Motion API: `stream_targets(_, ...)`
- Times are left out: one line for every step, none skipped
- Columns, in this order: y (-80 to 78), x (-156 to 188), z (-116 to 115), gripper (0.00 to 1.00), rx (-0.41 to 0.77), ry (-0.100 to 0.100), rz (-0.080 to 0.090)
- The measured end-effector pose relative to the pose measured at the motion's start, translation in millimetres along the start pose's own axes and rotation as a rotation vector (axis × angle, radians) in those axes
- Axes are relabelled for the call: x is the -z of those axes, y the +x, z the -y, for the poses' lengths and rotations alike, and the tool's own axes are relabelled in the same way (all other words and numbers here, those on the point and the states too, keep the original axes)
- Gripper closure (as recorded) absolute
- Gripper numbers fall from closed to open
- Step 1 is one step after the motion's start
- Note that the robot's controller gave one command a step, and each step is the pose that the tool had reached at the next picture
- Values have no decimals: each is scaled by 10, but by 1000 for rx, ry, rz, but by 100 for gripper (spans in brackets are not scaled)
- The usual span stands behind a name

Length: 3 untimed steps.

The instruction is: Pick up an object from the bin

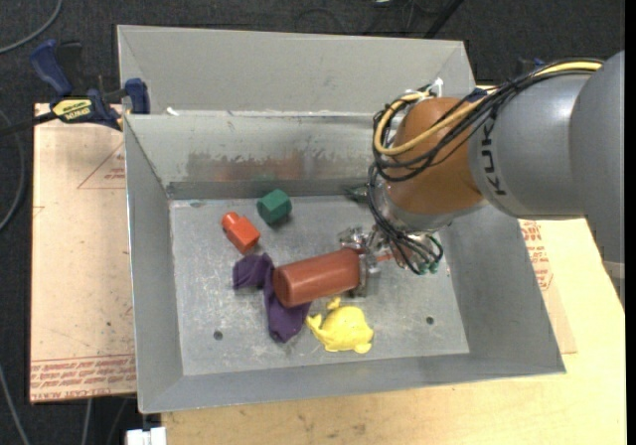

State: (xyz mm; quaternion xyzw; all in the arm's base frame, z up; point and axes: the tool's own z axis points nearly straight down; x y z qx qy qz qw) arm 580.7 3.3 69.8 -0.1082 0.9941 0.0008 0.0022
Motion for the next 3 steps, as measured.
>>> stream_targets(-18, 1055, -38, 100, -28, 0, 3)
stream_targets(-18, 1055, -38, 100, -28, 0, 3)
stream_targets(-412, 2744, -140, 100, -107, 0, 15)
